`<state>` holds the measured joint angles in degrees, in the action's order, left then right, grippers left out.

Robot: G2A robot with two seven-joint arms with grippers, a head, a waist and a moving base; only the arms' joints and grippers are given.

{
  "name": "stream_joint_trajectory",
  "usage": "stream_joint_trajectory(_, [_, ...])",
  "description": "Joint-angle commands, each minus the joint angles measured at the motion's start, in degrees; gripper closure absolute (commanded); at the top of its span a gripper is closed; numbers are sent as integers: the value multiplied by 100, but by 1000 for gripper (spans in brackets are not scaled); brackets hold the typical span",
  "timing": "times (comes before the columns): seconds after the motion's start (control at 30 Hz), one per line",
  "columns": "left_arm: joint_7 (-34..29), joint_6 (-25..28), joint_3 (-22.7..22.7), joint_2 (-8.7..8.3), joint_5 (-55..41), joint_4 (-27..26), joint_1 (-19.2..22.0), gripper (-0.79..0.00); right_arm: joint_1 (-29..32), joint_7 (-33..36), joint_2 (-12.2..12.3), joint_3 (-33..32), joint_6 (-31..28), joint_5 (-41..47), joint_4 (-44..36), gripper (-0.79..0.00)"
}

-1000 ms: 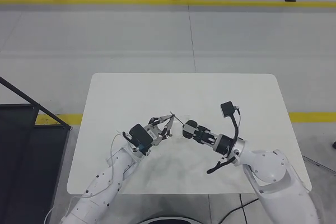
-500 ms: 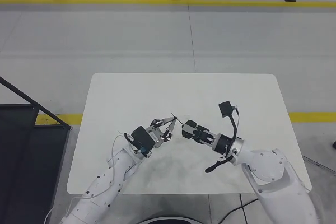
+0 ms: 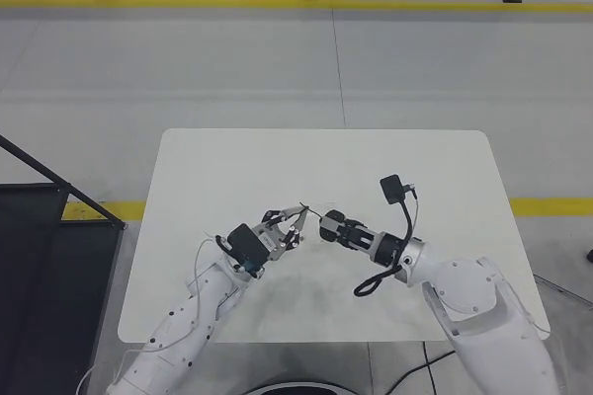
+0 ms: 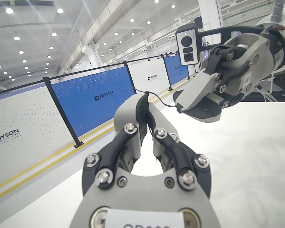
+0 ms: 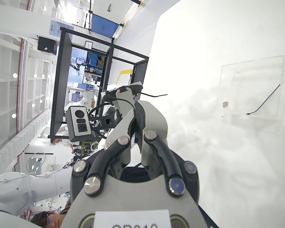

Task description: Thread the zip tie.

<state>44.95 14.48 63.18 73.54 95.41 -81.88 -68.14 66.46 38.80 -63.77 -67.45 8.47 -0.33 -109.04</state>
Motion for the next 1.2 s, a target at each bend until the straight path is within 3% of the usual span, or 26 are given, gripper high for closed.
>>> stream_joint_trajectory(0.0, [12, 0, -2, -2, 13, 1, -1, 0, -26, 1, -5, 12, 74, -1, -3, 0])
stream_joint_trajectory(0.33, [-50, -131, -3, -7, 121, -10, -19, 0, 113, 20, 9, -53, -331, -48, -38, 0])
stream_joint_trajectory(1.17, [-76, -92, -77, 0, 191, 109, 78, 0, 111, 62, 6, -111, -294, -54, -47, 0])
